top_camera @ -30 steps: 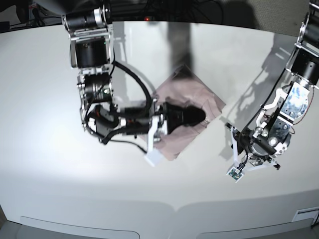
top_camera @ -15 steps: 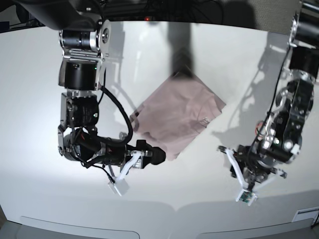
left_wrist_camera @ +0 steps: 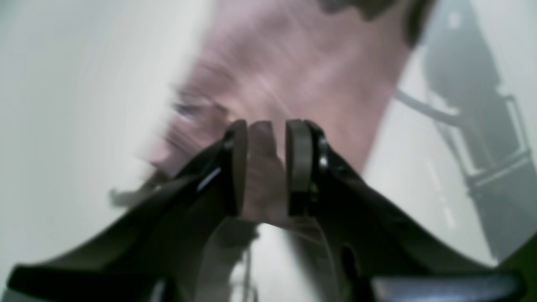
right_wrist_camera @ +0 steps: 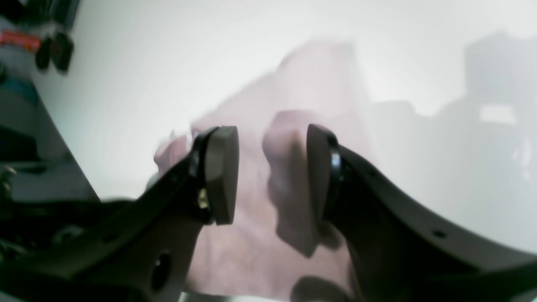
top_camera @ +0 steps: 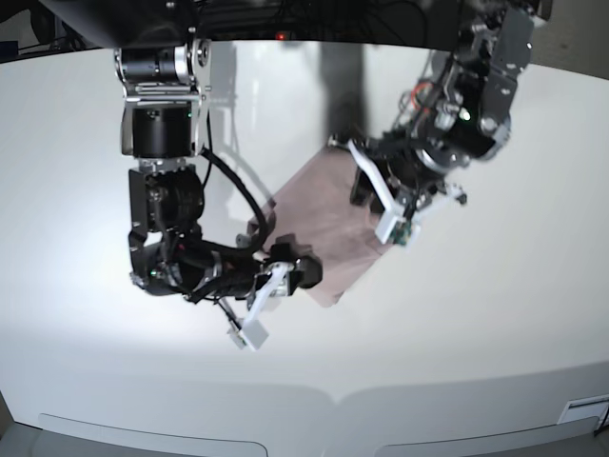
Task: Fold the T-shirt properly
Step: 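Grasp the bundle edges with both grippers and lift them together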
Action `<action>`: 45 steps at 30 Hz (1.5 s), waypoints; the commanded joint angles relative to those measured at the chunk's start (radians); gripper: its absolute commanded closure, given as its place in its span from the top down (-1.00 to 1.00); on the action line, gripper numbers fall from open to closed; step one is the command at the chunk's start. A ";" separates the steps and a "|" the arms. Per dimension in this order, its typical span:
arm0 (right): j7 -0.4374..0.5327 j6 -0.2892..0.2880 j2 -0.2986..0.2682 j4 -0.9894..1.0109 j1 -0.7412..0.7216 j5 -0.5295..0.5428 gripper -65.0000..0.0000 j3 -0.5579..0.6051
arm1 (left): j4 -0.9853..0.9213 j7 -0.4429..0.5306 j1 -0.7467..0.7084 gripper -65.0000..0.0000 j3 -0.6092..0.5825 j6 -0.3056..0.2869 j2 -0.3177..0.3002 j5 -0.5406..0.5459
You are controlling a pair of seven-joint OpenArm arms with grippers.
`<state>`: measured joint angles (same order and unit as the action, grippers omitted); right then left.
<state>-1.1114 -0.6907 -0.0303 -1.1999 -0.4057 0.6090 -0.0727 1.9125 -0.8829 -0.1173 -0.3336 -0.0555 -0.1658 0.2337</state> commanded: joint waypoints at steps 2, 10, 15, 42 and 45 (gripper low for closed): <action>0.021 -0.007 -0.001 -0.017 -0.023 0.014 -0.17 0.025 | 0.005 0.050 -0.011 -0.54 0.005 -0.003 0.017 0.003; 0.036 -0.007 -0.021 -0.017 0.012 -0.050 -0.17 0.035 | -0.039 0.071 -0.021 -0.54 0.004 -0.005 0.037 0.002; 0.034 -0.007 -0.060 -0.017 0.059 -0.051 -0.17 0.035 | -0.219 0.134 -0.015 -0.54 0.004 -0.042 0.038 -0.048; 0.194 -0.007 -0.031 0.002 -0.071 -0.117 -0.17 0.048 | -0.434 0.154 0.137 -0.54 0.004 -0.046 -0.064 -0.179; 0.232 -0.007 0.006 0.055 -0.092 -0.161 -0.17 0.048 | -0.434 0.154 0.137 -0.54 0.004 -0.046 -0.064 -0.135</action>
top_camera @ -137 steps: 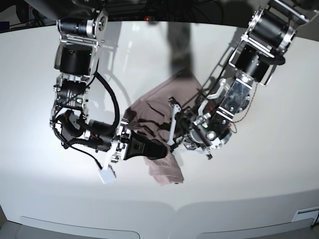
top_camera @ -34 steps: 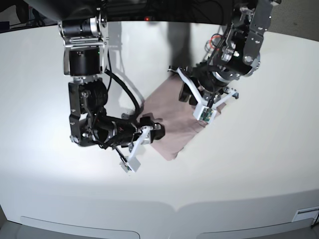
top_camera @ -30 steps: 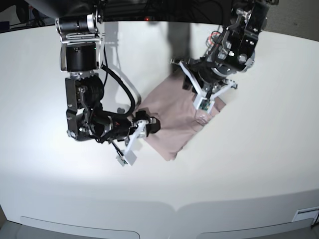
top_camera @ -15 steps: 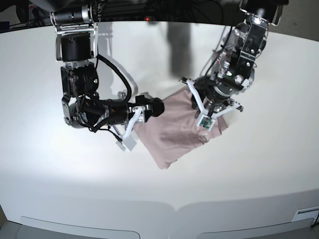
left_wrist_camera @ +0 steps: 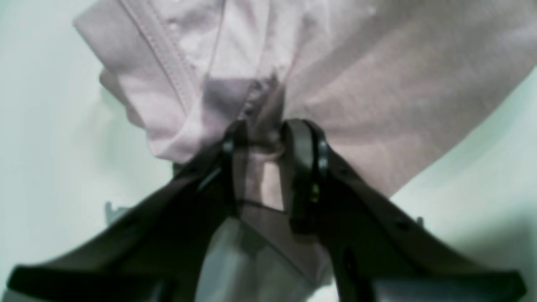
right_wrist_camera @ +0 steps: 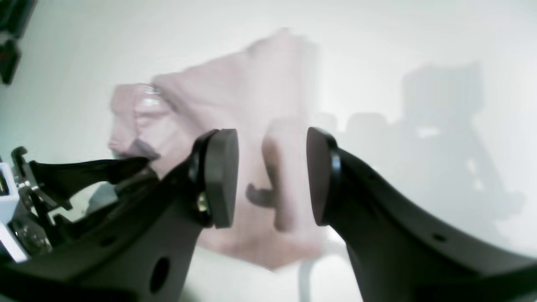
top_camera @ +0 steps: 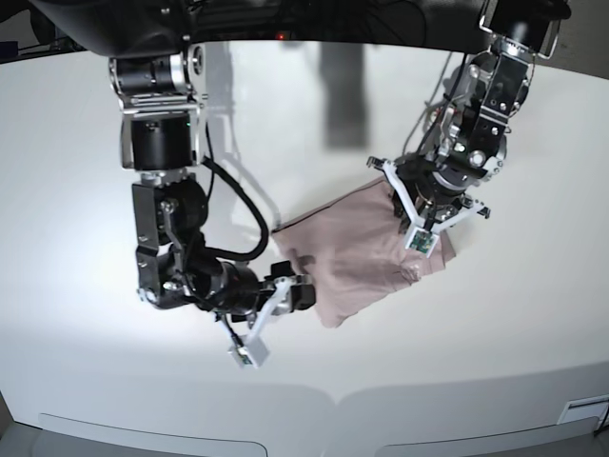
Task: Fold the T-shirt properly
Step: 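Grasp the bundle edges with both grippers and lift them together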
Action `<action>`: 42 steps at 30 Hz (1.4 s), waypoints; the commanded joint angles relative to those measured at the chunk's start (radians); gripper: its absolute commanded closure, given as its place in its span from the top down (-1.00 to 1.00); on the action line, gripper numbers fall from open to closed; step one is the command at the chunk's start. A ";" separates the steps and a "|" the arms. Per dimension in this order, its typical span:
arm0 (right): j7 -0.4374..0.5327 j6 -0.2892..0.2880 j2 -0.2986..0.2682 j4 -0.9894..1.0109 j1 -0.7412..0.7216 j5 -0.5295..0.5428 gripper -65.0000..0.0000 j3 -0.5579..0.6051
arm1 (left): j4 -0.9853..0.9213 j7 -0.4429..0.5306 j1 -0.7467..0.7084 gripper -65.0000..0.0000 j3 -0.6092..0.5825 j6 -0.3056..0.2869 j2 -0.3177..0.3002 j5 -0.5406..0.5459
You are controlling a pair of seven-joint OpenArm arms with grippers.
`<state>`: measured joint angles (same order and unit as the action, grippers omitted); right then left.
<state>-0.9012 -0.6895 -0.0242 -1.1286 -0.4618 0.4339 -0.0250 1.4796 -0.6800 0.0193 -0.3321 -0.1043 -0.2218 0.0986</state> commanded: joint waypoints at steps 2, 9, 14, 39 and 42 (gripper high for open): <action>0.079 -0.009 0.016 0.018 -0.045 -0.040 -0.17 0.001 | -0.001 -0.056 0.000 -0.54 0.002 0.003 -0.009 -0.001; 0.172 -0.009 0.017 0.217 -0.051 -0.257 -0.17 0.093 | -0.001 -0.061 0.000 -0.54 0.003 0.002 -0.009 -0.002; 0.100 -0.009 -0.056 0.284 -0.044 -0.243 -0.17 0.320 | -0.001 -0.053 0.000 -0.54 0.003 -0.028 -0.018 -0.006; -0.275 -0.009 -0.178 -0.163 0.145 0.286 -0.17 0.634 | -0.001 0.136 0.067 -0.54 0.003 -0.144 -0.146 -0.047; -0.275 -0.009 -0.175 -0.211 0.158 0.324 -0.17 0.634 | -0.001 0.158 0.071 -0.54 0.003 -0.159 -0.147 -0.047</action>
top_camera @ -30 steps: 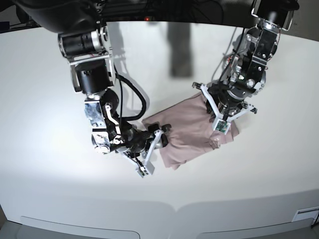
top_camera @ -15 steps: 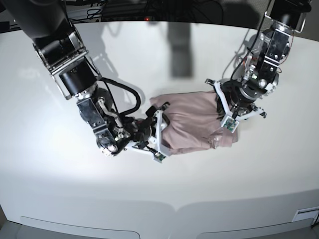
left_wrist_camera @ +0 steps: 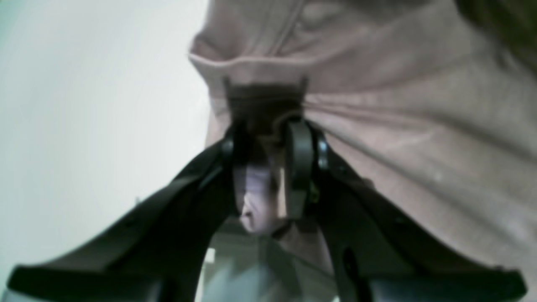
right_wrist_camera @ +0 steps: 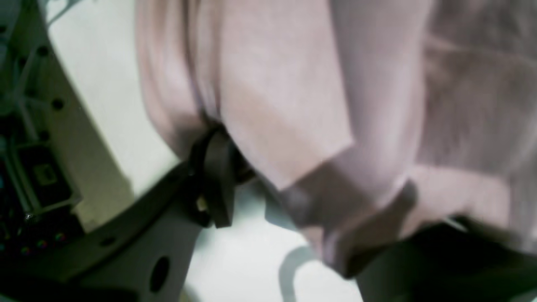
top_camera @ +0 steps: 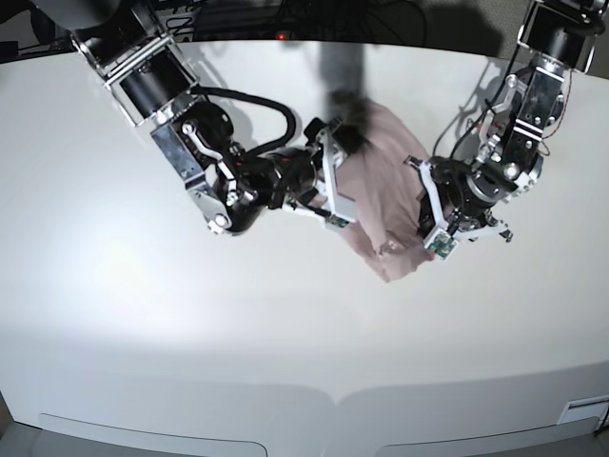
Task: Fold the T-shirt properly
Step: 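Grasp the bundle edges with both grippers and lift them together, then lower the bundle with both grippers and flatten it into a square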
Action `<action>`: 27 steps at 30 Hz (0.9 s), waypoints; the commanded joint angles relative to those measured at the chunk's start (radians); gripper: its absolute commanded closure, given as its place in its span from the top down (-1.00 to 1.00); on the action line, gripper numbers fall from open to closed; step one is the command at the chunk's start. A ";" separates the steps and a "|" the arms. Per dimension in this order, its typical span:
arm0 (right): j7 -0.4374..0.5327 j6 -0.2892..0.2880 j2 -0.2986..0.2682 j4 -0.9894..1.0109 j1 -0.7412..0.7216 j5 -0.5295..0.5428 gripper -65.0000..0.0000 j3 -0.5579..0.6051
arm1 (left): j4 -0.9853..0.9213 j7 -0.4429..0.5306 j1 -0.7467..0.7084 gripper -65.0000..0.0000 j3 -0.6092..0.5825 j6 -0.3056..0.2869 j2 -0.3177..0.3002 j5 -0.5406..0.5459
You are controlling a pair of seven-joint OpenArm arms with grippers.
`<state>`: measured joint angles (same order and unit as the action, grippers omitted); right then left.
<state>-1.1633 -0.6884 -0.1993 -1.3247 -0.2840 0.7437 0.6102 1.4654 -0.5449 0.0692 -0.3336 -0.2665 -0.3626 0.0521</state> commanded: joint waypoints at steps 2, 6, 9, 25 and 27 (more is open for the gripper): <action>-0.013 -0.010 0.006 -0.037 -0.021 0.043 -0.17 -0.001 | 0.013 0.023 0.020 -0.54 0.004 0.003 -0.003 0.000; -0.013 -0.010 0.008 -0.087 -0.021 0.069 -0.17 -0.002 | 0.013 0.023 0.021 -0.54 0.004 0.003 -0.001 0.000; -0.011 -0.010 0.008 -0.145 -0.024 0.072 -0.17 -0.002 | 0.013 0.023 0.021 -0.54 0.004 0.003 -0.001 0.000; -0.004 -0.010 0.008 -0.282 -0.050 -0.063 -0.17 -0.222 | 0.013 0.022 0.034 -0.54 0.004 0.002 -0.001 0.000; 0.027 -0.010 0.008 -0.267 -0.023 -0.161 -0.17 -0.239 | 0.013 0.022 0.034 -0.54 0.004 0.002 -0.001 0.000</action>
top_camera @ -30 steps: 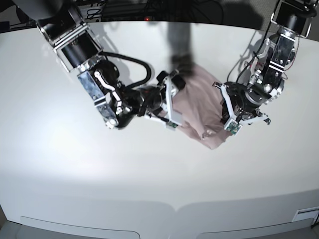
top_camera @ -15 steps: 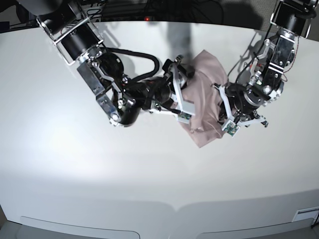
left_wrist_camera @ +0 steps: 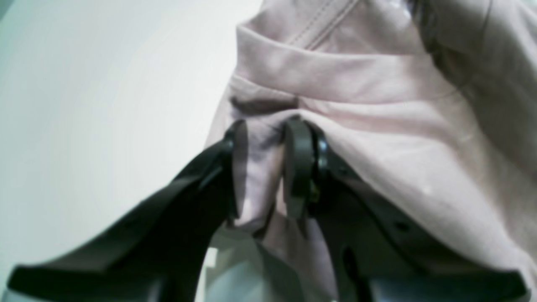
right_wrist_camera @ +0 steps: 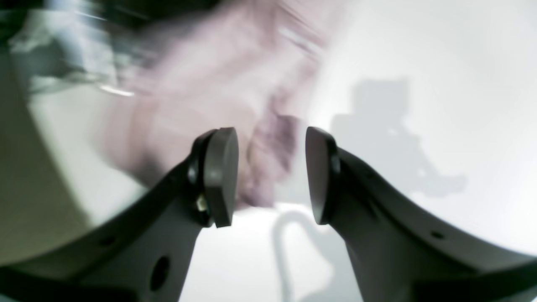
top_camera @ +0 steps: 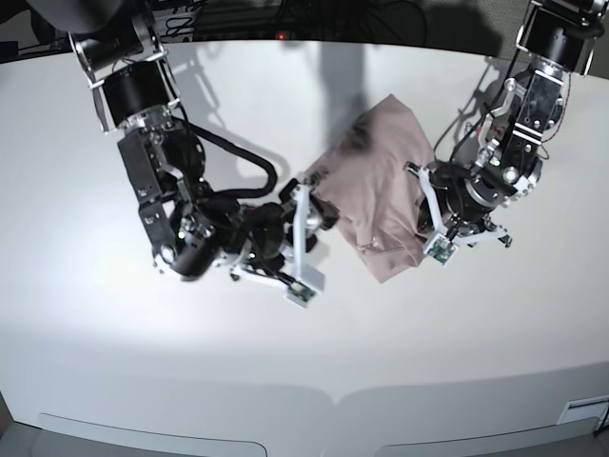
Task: Fold the T-shirt properly
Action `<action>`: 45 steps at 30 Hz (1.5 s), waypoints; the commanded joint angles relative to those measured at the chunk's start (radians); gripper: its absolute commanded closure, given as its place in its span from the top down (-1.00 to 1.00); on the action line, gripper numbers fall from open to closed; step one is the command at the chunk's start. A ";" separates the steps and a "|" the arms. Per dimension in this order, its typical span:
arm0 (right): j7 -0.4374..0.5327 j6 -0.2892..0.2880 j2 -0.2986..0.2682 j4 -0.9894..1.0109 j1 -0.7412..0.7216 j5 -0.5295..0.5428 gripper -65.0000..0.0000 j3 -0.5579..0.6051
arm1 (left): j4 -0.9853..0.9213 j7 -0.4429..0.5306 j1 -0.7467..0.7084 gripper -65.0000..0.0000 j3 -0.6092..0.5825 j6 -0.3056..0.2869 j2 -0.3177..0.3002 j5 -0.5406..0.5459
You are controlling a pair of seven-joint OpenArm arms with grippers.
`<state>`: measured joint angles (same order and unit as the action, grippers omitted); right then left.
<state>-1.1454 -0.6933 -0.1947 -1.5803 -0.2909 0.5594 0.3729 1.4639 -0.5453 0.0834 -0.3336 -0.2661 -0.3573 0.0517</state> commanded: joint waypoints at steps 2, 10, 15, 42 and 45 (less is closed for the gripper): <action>0.052 -0.005 0.004 0.010 0.016 -0.060 -0.17 0.000 | 0.015 0.023 0.019 -0.54 0.004 0.002 -0.006 0.001; 0.059 -0.005 0.008 0.069 0.115 -0.095 -0.17 0.032 | 0.015 0.090 0.019 -0.54 0.004 -0.068 -0.006 0.000; -0.080 -0.005 0.066 0.069 0.126 0.003 -0.17 0.063 | 0.015 0.158 0.019 -0.54 0.004 -0.069 -0.006 -0.026; 0.089 -0.005 0.126 -0.119 0.122 -0.181 -0.17 0.045 | 0.323 -0.001 0.023 -0.54 0.008 0.123 -0.012 -0.024; 0.130 0.000 0.126 -0.175 0.122 -0.219 -0.17 -0.028 | 0.351 -0.058 0.022 -0.54 0.037 0.183 -0.012 -0.072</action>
<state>-1.0336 -0.6930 -0.0711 -1.7359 -0.1486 0.3317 0.3496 1.7958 -0.6235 0.0860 -0.3073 -0.0963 -0.3622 -0.0109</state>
